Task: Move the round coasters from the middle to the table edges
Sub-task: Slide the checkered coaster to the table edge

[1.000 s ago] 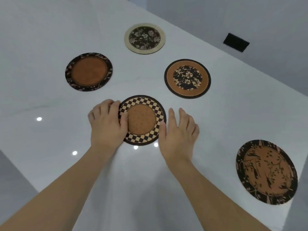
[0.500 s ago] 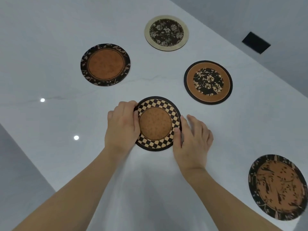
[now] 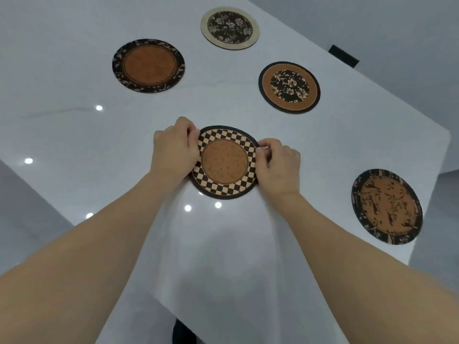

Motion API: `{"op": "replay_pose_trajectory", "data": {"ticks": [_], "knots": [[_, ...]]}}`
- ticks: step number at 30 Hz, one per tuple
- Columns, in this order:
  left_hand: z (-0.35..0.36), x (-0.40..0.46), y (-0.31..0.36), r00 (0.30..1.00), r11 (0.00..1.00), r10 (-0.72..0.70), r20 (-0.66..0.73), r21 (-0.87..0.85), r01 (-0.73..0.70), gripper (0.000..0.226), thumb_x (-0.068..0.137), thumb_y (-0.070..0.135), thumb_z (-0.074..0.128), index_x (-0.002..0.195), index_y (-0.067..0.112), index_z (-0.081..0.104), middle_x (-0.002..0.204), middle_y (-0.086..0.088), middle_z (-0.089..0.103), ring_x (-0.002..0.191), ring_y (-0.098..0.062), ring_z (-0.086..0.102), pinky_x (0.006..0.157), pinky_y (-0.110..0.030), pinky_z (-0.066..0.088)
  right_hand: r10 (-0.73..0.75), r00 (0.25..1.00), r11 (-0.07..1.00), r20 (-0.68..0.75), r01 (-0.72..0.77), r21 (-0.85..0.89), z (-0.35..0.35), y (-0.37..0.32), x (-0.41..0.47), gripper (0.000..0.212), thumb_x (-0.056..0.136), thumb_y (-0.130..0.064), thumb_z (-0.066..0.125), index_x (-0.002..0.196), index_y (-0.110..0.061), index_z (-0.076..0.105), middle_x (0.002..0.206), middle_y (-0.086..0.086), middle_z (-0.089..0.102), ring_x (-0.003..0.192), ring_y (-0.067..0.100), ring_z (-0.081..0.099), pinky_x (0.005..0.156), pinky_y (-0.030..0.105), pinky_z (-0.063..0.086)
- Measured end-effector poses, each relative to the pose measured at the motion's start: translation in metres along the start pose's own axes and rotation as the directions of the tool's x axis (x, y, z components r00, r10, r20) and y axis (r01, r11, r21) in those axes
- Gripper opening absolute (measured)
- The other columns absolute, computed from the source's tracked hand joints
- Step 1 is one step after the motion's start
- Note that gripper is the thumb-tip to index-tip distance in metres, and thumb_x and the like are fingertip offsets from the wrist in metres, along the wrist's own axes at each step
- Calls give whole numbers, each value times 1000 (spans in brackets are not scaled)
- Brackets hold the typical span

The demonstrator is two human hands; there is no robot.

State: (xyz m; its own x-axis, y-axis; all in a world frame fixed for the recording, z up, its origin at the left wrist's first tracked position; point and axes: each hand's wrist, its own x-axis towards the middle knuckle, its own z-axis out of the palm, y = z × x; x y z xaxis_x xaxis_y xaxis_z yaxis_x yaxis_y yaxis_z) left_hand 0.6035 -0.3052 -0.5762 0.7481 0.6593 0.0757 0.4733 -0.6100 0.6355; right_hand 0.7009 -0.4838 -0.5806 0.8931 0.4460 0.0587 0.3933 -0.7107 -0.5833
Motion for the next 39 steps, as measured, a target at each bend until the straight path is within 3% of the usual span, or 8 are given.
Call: {"op": "replay_pose_trajectory", "data": {"ticks": [3, 5, 8, 10, 14, 22, 29, 39], "knots": [[-21, -40, -14, 997, 984, -48, 55, -171, 57, 16, 100, 25, 45, 98, 13, 54, 79, -1, 63, 74, -21, 59, 68, -33, 46, -34, 999, 998, 32, 33, 54, -1, -15, -49, 28, 94, -27, 42, 114, -19, 60, 83, -3, 67, 83, 19, 55, 90, 35, 38], [-47, -72, -38, 998, 985, 2, 70, -171, 10, 13, 99, 26, 47, 94, 17, 55, 75, 2, 63, 71, -17, 59, 64, -30, 45, -53, 996, 997, 66, 50, 52, 8, -36, -101, 34, 95, -29, 38, 120, -18, 58, 85, -2, 68, 82, 21, 55, 90, 36, 37], [-64, -96, -68, 992, 994, 100, 71, -57, -96, 14, 97, 22, 51, 89, 16, 59, 71, 5, 61, 68, -18, 58, 77, -37, 46, -109, 988, 991, 109, 117, -70, 18, -41, -131, 37, 97, -33, 31, 122, -22, 56, 85, -4, 67, 83, 20, 55, 98, 33, 30], [-64, -105, -70, 990, 990, 133, 46, 37, -135, 17, 94, 26, 48, 85, 17, 60, 68, 5, 59, 68, -19, 54, 86, -34, 36, -145, 984, 981, 106, 157, -117, 14, -38, -126, 36, 96, -33, 33, 121, -22, 56, 87, -5, 68, 83, 18, 56, 99, 32, 27], [-58, -102, -73, 990, 986, 129, 62, 95, -134, 18, 83, 34, 51, 70, 21, 55, 58, 9, 51, 66, -16, 48, 82, -33, 34, -150, 986, 980, 71, 158, -121, 20, -40, -128, 33, 92, -30, 38, 115, -23, 60, 83, -9, 66, 81, 16, 53, 97, 32, 26], [-62, -106, -78, 973, 970, 207, 98, 112, -217, 37, 78, 36, 50, 48, 16, 42, 87, 7, 50, 88, -17, 40, 84, -35, 35, -133, 989, 990, 57, 135, -37, 22, -45, -133, 17, 87, -29, 49, 92, -24, 64, 58, -24, 38, 73, 8, 44, 94, 22, 23], [-60, -106, -80, 968, 962, 228, 100, 127, -240, 43, 77, 38, 54, 43, 19, 37, 81, 6, 50, 85, -18, 41, 83, -35, 33, -164, 984, 984, 74, 168, -51, 24, -43, -134, 5, 82, -29, 55, 80, -27, 59, 55, -22, 36, 66, 7, 42, 87, 19, 22], [-57, -107, -82, 967, 954, 237, 90, 169, -249, 43, 75, 41, 52, 41, 19, 37, 74, 7, 49, 79, -17, 40, 80, -30, 28, -187, 979, 975, 86, 196, -103, 27, -43, -134, 13, 83, -36, 54, 73, -27, 56, 55, -22, 36, 63, 6, 40, 86, 19, 23]]}}
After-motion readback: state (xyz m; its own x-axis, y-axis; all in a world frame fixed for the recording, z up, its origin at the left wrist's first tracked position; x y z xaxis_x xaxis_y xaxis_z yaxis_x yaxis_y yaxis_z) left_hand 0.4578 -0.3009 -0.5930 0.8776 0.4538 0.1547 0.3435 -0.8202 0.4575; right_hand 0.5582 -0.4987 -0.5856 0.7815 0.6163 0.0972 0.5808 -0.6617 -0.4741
